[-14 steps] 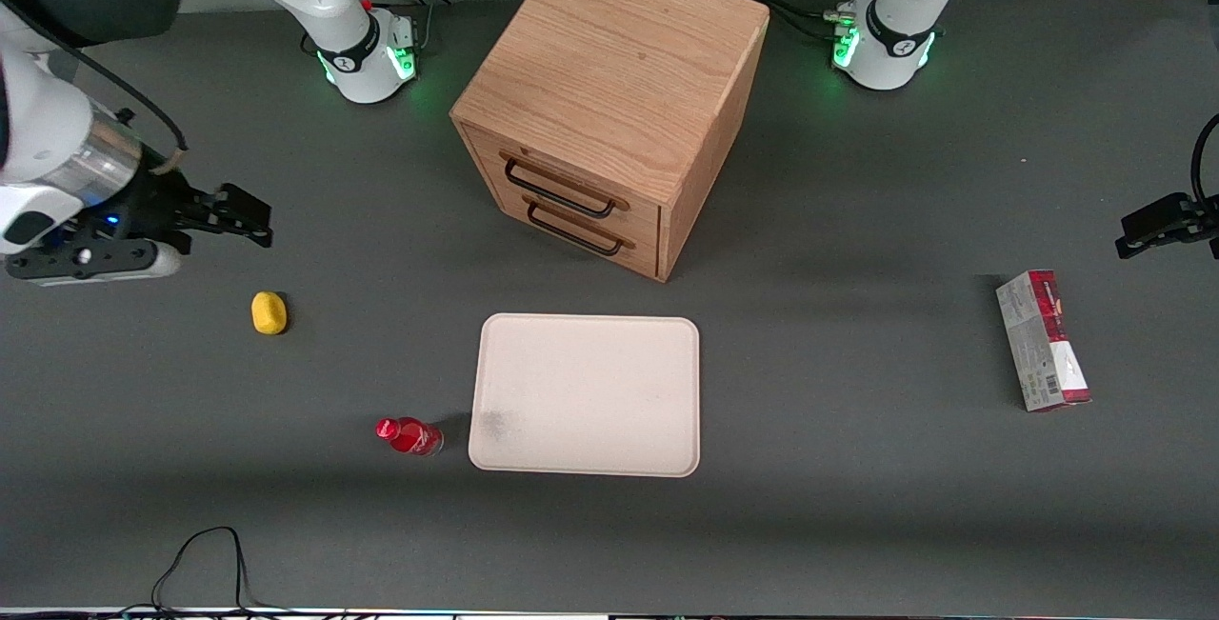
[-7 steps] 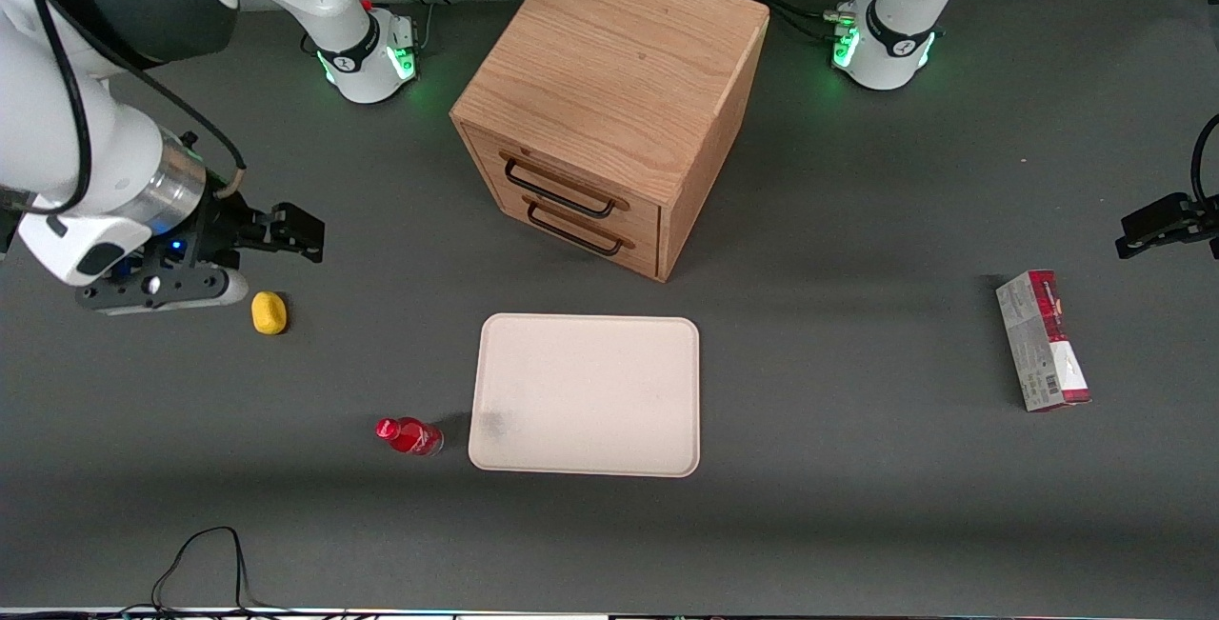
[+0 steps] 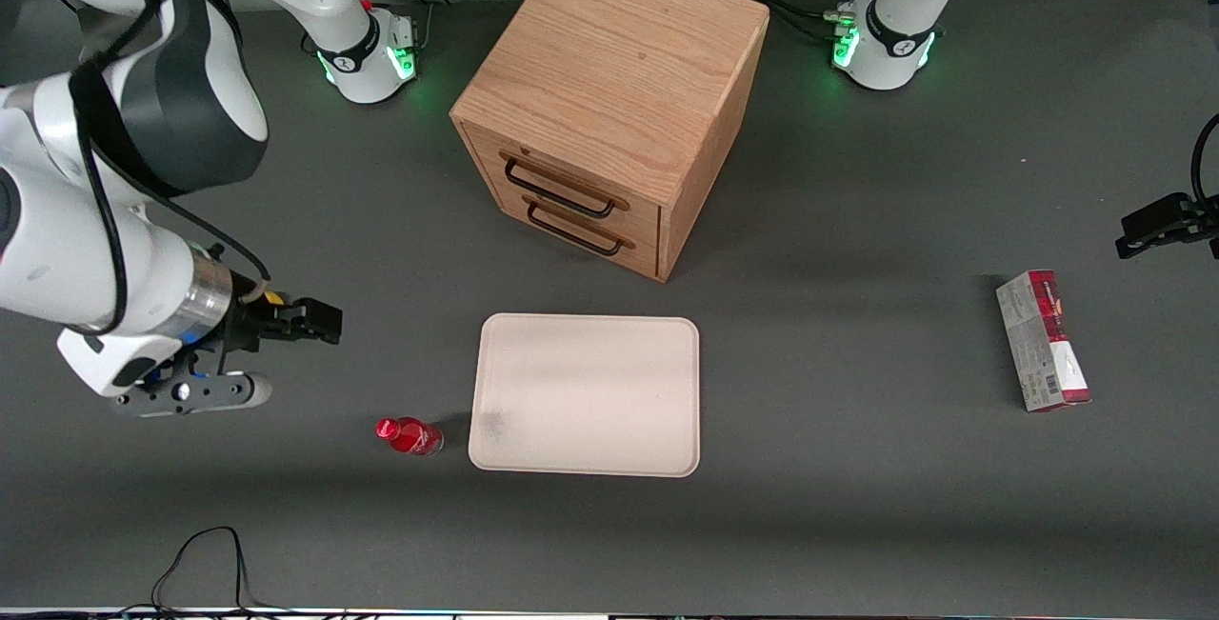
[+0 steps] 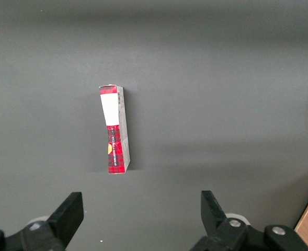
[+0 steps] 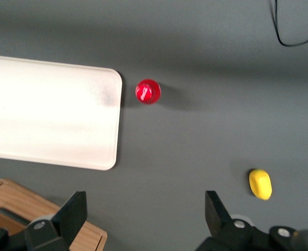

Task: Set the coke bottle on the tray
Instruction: 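Move the open right gripper down toward the red Coca-Cola bottle, then lower the right gripper around the bottle and close its fingers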

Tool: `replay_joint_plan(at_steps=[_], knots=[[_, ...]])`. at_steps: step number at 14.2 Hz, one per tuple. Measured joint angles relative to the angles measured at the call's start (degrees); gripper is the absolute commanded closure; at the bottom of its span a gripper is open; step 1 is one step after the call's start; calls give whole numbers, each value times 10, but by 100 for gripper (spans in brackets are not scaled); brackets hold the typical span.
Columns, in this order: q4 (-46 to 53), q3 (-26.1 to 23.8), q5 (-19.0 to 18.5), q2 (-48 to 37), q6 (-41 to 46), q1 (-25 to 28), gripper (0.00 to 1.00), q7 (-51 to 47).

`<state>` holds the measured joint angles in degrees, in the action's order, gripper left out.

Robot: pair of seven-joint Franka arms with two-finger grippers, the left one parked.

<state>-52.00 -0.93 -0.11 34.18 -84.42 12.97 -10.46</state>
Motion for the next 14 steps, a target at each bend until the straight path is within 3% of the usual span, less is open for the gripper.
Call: replay_joint_plan(at_steps=[7,14], knots=[[10,0,0,22,-51,0,0,0],[10,0,-1,112,-132,0,0,0]])
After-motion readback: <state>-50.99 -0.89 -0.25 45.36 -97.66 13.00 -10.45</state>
